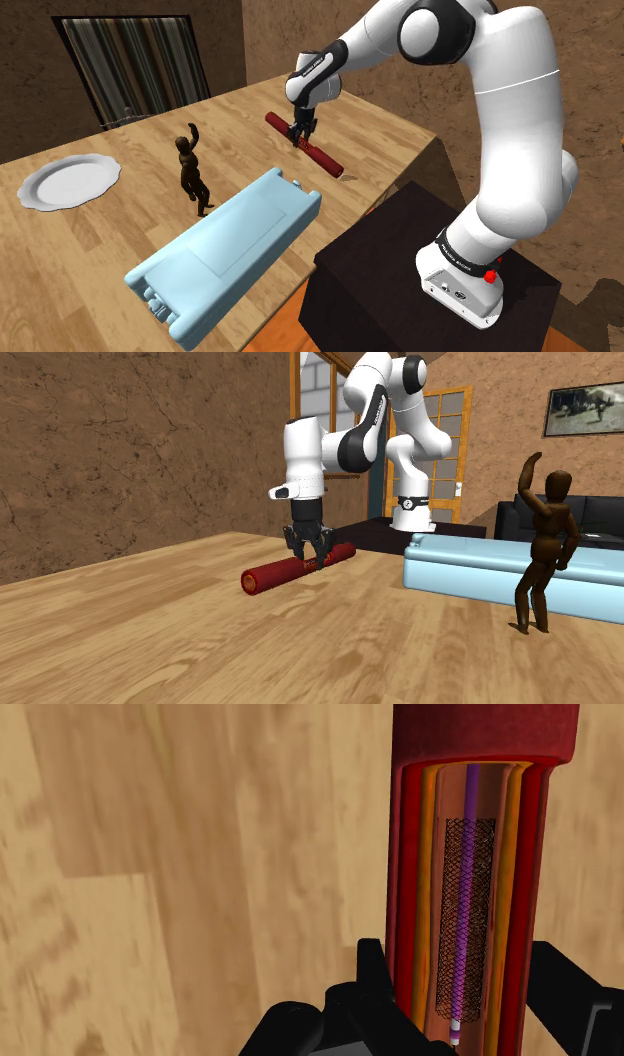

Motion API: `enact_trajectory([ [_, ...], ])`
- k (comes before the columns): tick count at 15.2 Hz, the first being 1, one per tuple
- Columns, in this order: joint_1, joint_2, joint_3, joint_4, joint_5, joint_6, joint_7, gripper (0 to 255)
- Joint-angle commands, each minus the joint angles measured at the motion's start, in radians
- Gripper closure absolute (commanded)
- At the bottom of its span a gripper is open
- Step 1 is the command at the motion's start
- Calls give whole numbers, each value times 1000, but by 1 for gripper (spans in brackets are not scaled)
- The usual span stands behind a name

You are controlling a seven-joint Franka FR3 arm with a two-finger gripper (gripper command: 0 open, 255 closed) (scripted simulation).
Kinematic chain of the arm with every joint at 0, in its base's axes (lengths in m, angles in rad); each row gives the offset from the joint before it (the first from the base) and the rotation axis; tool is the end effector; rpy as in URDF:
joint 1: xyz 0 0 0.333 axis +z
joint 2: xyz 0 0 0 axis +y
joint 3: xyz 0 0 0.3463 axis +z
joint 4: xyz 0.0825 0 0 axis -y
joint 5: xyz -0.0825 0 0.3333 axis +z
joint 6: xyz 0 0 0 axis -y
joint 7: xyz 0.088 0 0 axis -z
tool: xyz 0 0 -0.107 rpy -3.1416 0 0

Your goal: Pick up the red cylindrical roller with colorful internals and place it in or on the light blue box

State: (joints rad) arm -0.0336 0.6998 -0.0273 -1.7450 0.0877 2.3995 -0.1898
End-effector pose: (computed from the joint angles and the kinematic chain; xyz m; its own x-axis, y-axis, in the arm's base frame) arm 0.6454 -0.0363 0.2314 0.9969 0.0697 -0.0377 0.0679 -0.9966 -0.0466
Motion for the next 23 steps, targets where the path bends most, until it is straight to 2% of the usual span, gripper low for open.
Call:
enact_trajectory([
  [1,2,-20,-1,-3,-1,-17,2,255],
  [23,7,-213,-10,12,-16,-223,18,255],
])
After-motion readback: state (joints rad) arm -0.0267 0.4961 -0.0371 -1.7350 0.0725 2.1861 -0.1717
